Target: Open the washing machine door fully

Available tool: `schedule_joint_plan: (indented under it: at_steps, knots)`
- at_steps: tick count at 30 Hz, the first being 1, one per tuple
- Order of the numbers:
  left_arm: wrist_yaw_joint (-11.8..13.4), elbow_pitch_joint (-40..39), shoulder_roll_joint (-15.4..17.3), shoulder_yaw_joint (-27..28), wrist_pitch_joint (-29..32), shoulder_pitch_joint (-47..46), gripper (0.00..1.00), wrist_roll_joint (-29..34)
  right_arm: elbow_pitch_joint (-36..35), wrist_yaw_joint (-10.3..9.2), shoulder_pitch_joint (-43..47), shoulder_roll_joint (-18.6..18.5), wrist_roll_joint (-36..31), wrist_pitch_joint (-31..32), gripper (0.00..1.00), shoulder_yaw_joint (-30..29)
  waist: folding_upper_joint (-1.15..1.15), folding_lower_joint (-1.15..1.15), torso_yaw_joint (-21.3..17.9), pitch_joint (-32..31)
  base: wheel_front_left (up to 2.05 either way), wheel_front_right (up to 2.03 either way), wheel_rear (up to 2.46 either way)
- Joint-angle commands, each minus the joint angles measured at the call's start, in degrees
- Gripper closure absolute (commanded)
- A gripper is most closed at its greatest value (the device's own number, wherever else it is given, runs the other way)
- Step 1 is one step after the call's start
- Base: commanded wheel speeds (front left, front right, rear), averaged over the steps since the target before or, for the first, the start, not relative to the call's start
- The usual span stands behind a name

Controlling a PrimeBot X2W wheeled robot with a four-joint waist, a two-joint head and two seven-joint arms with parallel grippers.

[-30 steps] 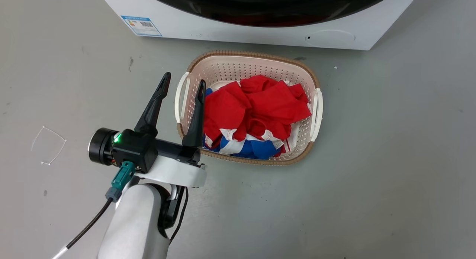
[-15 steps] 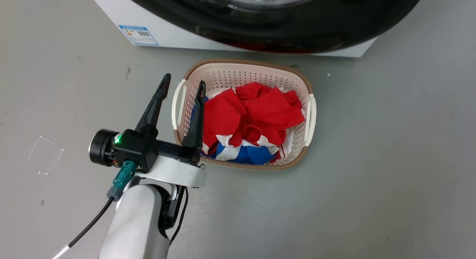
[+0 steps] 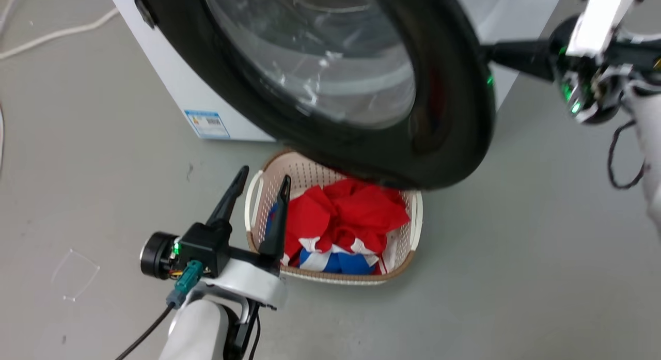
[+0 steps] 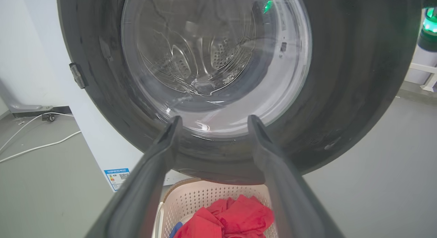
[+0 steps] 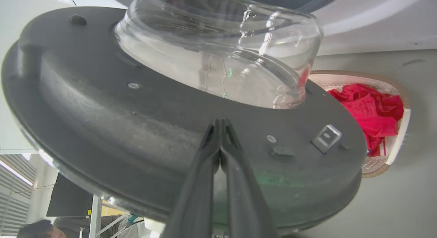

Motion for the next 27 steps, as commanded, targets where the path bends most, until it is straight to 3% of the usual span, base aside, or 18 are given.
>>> schedule_joint_plan:
  at_steps: [1,18,27]
  knots:
    - [-0.3,0.3,0.3,-0.2,-0.2,0.9,0.00,-0.1,-0.7,0.01,1.7,0.8,0.4,0.4,1.00,0.3,0.00,0.00,-0.2,-3.2,0.00,0.00,0.00]
    - [-0.7,2.2,0.0,-2.2,-0.1,6.1,0.00,-0.9,-12.0,0.01,19.7,8.7,3.2,2.0,1.00,1.1,0.00,0.00,1.3,-11.0,0.00,0.00,0.00]
    - [-0.5,2.4,0.1,-2.3,-0.1,6.9,0.00,-0.7,-15.6,0.01,25.4,10.3,4.3,-0.3,1.00,0.0,0.00,0.00,1.8,-12.1,0.00,0.00,0.00]
